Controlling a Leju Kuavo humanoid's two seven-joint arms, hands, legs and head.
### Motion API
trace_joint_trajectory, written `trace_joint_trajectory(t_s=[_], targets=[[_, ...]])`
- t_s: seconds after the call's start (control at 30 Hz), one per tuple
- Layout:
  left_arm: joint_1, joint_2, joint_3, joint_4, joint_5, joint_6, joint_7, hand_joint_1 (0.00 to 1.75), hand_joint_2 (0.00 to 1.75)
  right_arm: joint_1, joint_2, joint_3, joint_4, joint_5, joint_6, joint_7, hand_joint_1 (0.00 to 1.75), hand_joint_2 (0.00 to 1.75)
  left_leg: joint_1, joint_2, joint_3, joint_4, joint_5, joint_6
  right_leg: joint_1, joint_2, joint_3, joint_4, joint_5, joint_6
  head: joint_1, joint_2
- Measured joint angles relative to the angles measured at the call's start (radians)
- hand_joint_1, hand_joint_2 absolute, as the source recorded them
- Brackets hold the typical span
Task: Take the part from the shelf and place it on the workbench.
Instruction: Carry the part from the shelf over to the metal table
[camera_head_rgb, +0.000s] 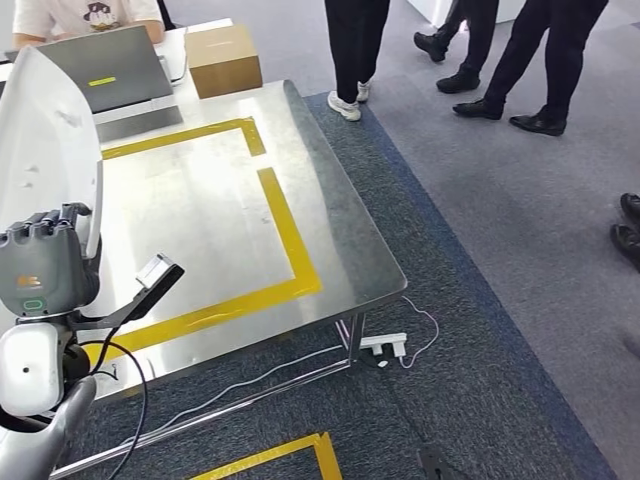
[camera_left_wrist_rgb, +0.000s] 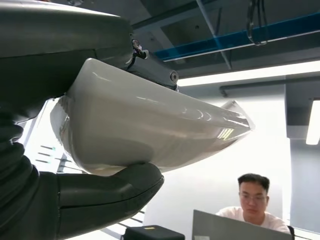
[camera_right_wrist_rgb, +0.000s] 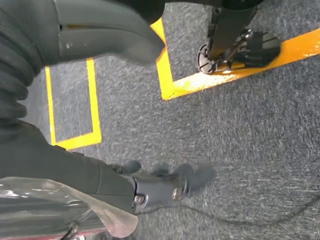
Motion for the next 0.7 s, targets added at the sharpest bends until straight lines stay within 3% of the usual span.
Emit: trace_joint_trajectory(t_s=[0.07,0.1,0.13,0.2,0.27,0.33,0.37,0.43,0.47,0.5,0.57,0.6,0.63,0.7], targets=[[-0.001,-0.003,-0.007,0.002,0.0,-0.004,0.004,1.75,1.75,0.002,0.0,-0.007,0.0,0.001,0.0,0.0,0.0,1.75,0.004,0.015,-0.041,0.084,-0.021,-0.004,0.002,-0.029,0.004,0.0,-0.005,-0.002,0.0,0.0],[-0.002,-0.004,-0.01,0.003,0.0,-0.006,0.007,1.75,1.75,0.002,0.0,-0.01,0.0,0.002,0.0,0.0,0.0,1.75,0.005,0.018,-0.037,0.075,-0.004,-0.004,0.003,-0.042,0.006,0.001,-0.007,-0.001,0.0,0.0],[-0.003,-0.004,-0.014,0.003,0.0,-0.006,0.009,1.75,1.75,0.001,0.0,-0.013,0.0,0.002,-0.001,0.0,0.0,1.75,0.004,0.024,-0.011,0.025,0.029,-0.001,0.003,-0.055,0.011,0.001,-0.011,0.0,-0.001,0.0],[-0.009,-0.005,-0.021,0.004,0.0,-0.006,0.012,1.75,1.75,0.0,0.0,-0.017,-0.001,0.004,-0.001,0.0,0.0,1.75,-0.004,0.064,0.059,-0.112,0.087,0.007,0.007,-0.078,0.021,0.001,-0.019,0.007,-0.001,0.0],[-0.017,-0.007,-0.027,0.004,0.0,-0.006,0.013,1.75,1.75,0.0,0.0,-0.021,-0.002,0.005,0.0,0.0,0.0,1.75,-0.014,0.095,0.094,-0.185,0.099,0.018,0.013,-0.1,0.028,-0.001,-0.026,0.016,-0.001,0.0],[-0.02,-0.008,-0.03,0.004,0.0,-0.006,0.013,1.75,1.75,-0.001,0.0,-0.025,-0.003,0.006,0.0,0.0,0.0,1.75,-0.017,0.08,0.093,-0.193,0.095,0.029,0.016,-0.124,0.034,-0.006,-0.03,0.026,0.0,0.0],[-0.02,-0.009,-0.03,0.004,0.0,-0.006,0.013,1.75,1.75,-0.002,0.0,-0.025,-0.005,0.007,0.0,-0.001,0.0,1.75,-0.015,0.068,0.094,-0.197,0.096,0.034,0.015,-0.118,0.035,-0.004,-0.036,0.032,0.001,0.0],[-0.025,-0.012,-0.033,0.005,0.0,-0.006,0.013,1.75,1.75,-0.005,0.0,-0.029,-0.007,0.008,0.0,-0.002,0.0,1.75,-0.008,0.048,0.098,-0.205,0.1,0.046,0.011,-0.064,0.013,0.045,-0.07,0.04,0.006,0.0],[-0.027,-0.014,-0.034,0.005,0.0,-0.006,0.012,1.75,1.75,-0.005,0.0,-0.031,-0.008,0.009,0.0,-0.003,0.0,1.75,-0.005,0.039,0.099,-0.206,0.101,0.05,0.009,-0.029,-0.017,0.103,-0.1,0.042,0.009,0.0],[-0.029,-0.016,-0.036,0.005,0.0,-0.006,0.012,1.75,1.75,-0.004,0.0,-0.034,-0.008,0.009,0.001,-0.004,0.0,1.75,-0.005,0.029,0.099,-0.206,0.1,0.053,0.009,-0.008,-0.054,0.175,-0.13,0.042,0.012,0.0],[-0.029,-0.019,-0.04,0.007,0.0,-0.006,0.012,1.75,1.75,0.001,0.0,-0.039,-0.008,0.009,0.001,-0.003,0.0,1.75,-0.005,0.006,0.099,-0.205,0.099,0.056,0.009,0.005,-0.122,0.287,-0.157,0.044,0.014,0.0],[-0.029,-0.02,-0.042,0.009,0.0,-0.006,0.012,1.75,1.75,0.004,0.0,-0.04,-0.008,0.009,0.001,-0.003,0.0,1.75,-0.005,-0.006,0.1,-0.204,0.098,0.056,0.01,0.006,-0.133,0.289,-0.139,0.043,0.015,0.0],[-0.029,-0.021,-0.043,0.01,0.0,-0.007,0.011,1.75,1.75,0.005,0.0,-0.041,-0.008,0.009,0.001,-0.003,0.0,1.75,-0.005,-0.016,0.102,-0.204,0.097,0.056,0.01,0.006,-0.125,0.252,-0.102,0.041,0.015,0.0],[-0.03,-0.023,-0.045,0.011,0.0,-0.006,0.01,1.75,1.75,0.002,0.0,-0.043,-0.008,0.009,0.004,-0.007,0.0,1.75,-0.007,-0.03,0.105,-0.199,0.092,0.051,0.01,0.015,-0.074,0.111,-0.018,0.035,0.017,0.0]])
